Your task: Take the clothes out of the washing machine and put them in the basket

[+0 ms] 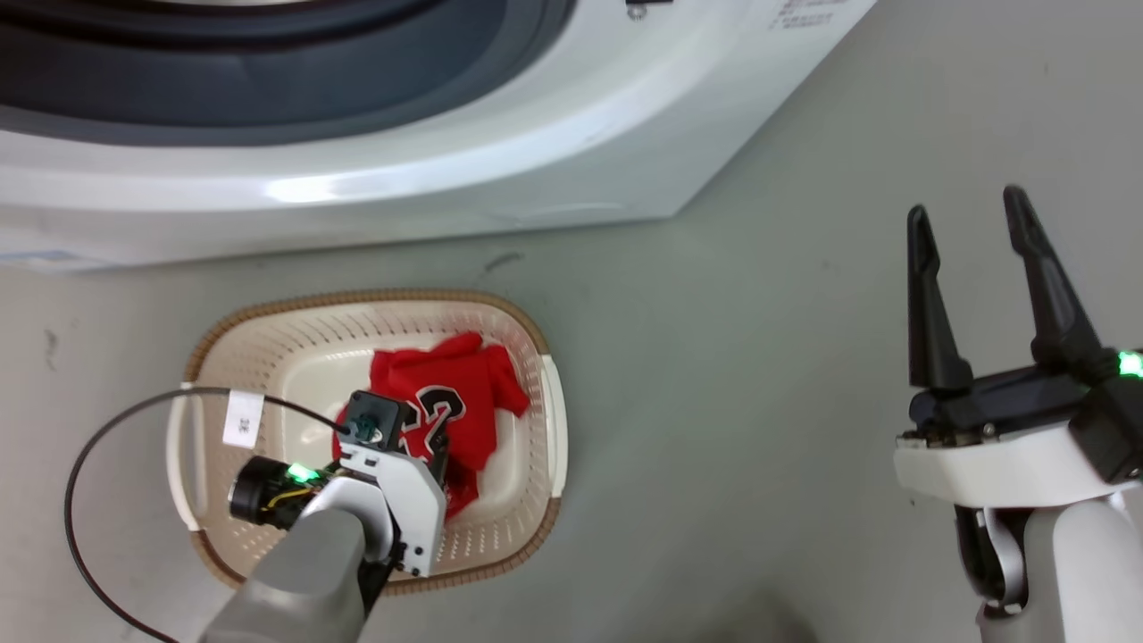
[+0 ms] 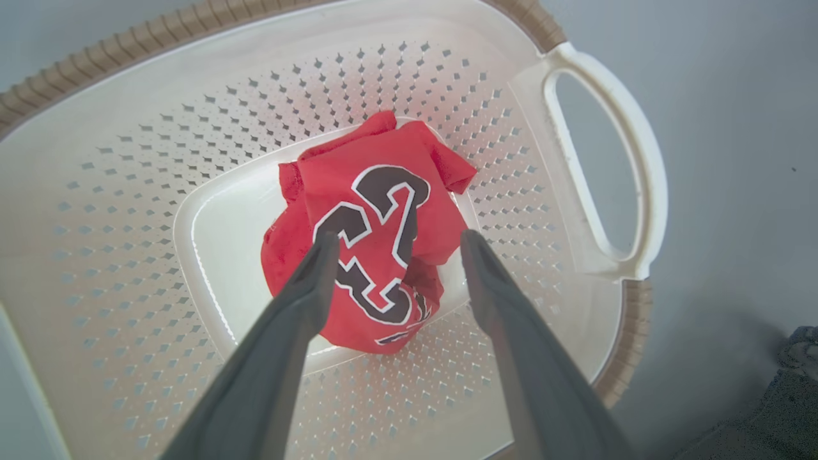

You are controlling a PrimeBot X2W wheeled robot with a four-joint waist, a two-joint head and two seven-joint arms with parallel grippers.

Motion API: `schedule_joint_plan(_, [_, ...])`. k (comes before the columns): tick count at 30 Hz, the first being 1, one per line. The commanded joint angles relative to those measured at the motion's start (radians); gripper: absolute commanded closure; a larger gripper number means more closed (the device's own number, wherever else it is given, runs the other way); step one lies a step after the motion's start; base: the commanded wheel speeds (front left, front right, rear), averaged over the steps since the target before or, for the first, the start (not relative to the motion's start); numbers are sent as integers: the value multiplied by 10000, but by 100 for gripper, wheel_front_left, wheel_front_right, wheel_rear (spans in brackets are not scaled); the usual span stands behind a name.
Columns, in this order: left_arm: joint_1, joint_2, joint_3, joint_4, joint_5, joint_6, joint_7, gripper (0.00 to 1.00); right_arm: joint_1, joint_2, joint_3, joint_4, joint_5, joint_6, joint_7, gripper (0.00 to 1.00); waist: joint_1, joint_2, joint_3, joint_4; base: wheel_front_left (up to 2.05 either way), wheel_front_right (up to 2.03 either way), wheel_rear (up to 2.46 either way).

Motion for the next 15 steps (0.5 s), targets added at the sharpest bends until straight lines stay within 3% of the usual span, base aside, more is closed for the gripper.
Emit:
schedule_joint_plan(1, [254, -118, 118, -106, -121, 15, -250, 0, 255, 17, -18, 78, -66, -7, -21, 0, -1, 0, -745, 269, 0, 0, 0])
schedule_joint_plan(4, [562, -77, 241, -416, -125, 109, -404, 0, 507, 16, 1, 143, -155, -8, -21, 0, -1, 0, -1290, 432, 0, 0, 0])
schedule_joint_plan(9, [1200, 316, 849, -2108, 97, 656, -414, 0, 838, 16, 5, 208, -243, -8, -21, 0, -1, 0, -1895, 640, 0, 0, 0])
schedule_joint_plan(10, [1698, 525, 1291, -3110, 339, 953, -409, 0, 992, 16, -7, 235, -280, -7, -21, 0, -1, 0, -2167, 730, 0, 0, 0])
schedule_joint_plan(15, [2921, 774, 2479, -5340, 1040, 1520, -412, 0, 1347, 17, -32, 303, -309, -8, -22, 0, -1, 0, -2772, 944, 0, 0, 0])
